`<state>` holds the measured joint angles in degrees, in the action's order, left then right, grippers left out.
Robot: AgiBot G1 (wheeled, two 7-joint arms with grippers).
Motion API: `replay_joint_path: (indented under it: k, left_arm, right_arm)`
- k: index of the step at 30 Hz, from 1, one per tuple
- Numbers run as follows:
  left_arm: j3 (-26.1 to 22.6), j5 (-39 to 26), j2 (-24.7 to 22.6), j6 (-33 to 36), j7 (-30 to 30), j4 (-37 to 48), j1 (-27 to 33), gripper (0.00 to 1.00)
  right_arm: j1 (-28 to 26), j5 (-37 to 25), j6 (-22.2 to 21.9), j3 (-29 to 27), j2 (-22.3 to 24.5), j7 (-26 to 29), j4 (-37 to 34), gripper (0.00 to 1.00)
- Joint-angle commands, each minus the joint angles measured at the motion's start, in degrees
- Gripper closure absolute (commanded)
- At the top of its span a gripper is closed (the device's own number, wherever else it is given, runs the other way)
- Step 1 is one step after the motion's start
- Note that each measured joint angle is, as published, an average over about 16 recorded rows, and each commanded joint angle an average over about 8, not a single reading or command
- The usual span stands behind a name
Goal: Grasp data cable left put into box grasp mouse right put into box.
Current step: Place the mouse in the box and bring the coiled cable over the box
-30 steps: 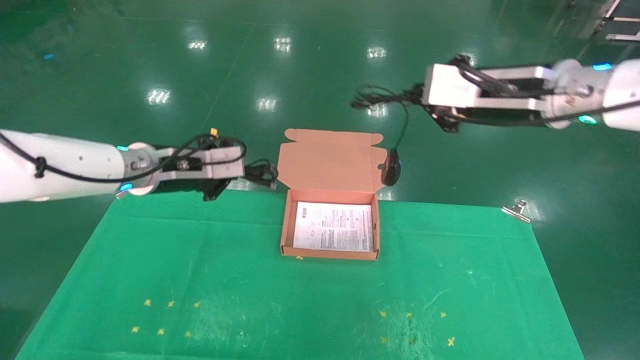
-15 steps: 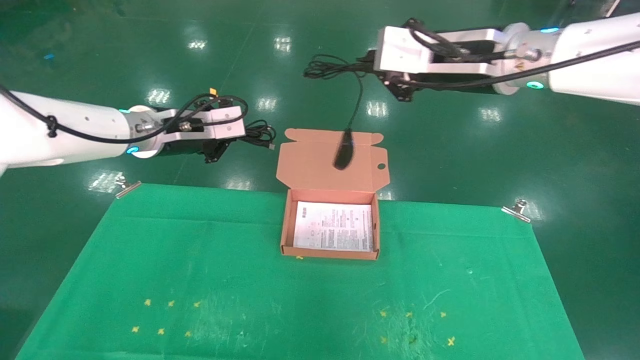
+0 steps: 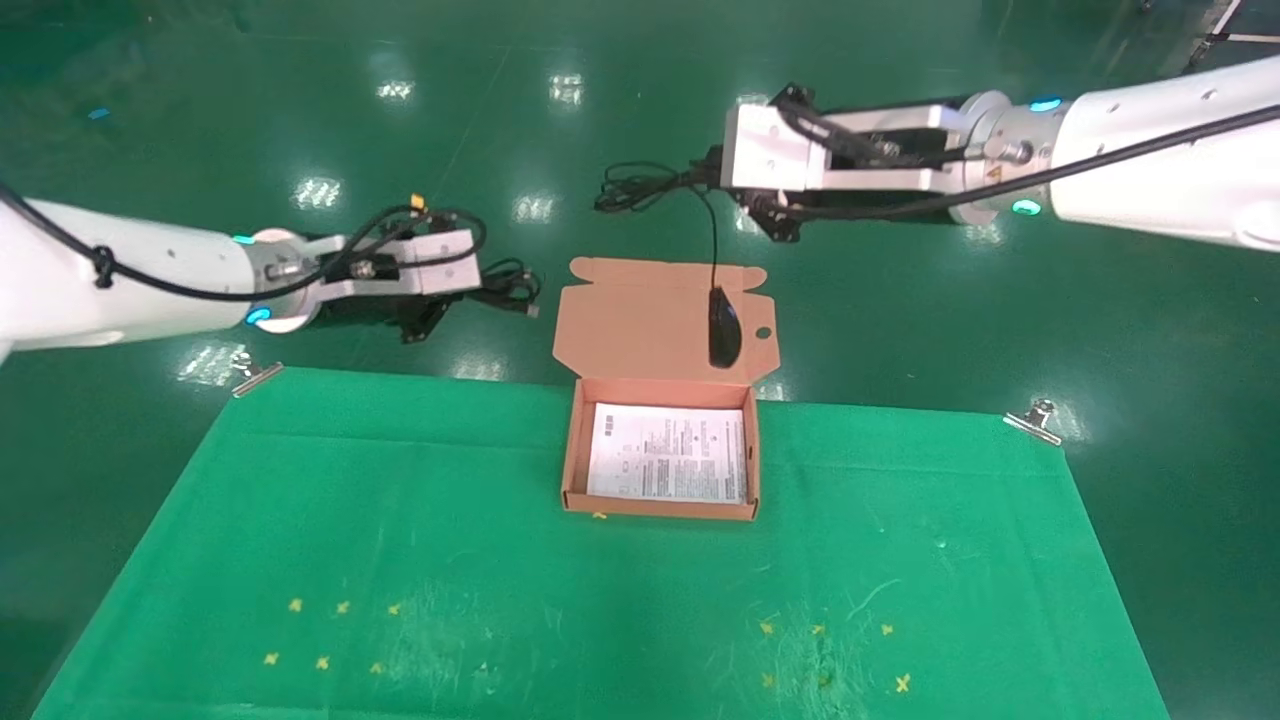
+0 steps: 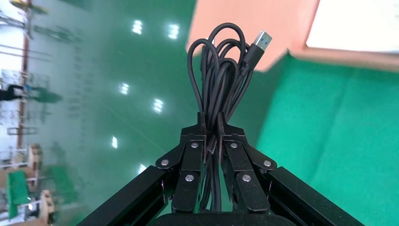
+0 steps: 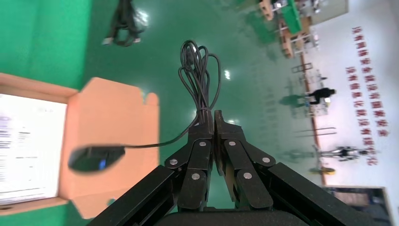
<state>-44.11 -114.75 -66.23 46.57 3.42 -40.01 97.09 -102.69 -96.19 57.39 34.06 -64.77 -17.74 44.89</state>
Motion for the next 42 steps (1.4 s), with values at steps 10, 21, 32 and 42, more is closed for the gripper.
replay_joint_path:
  k: [10,21,32,42]
  left_arm:
    - [-1.2,-3.3,2.7,1.5,3.6,-0.6,-1.4,1.00]
    - [-2.8,-12.0,10.4,7.7,16.8,-11.1,-3.4,1.00]
    - [-3.7,-18.1,14.0,12.9,27.9,-23.7,-6.7,1.00]
    - [-4.0,-18.7,13.2,13.8,29.9,-25.4,-7.6,1.00]
  right_arm:
    - [2.7,-1.0,-0.4,1.4,-1.8,-0.6,-2.0,1.00]
    - [5.8,-1.0,-2.3,2.7,-8.1,-1.0,-7.3,1.00]
    - [8.1,-0.2,-7.1,2.4,-11.3,-1.1,-20.3,0.99]
    - [8.2,2.0,-7.7,2.5,-12.3,-4.0,-25.9,0.00]
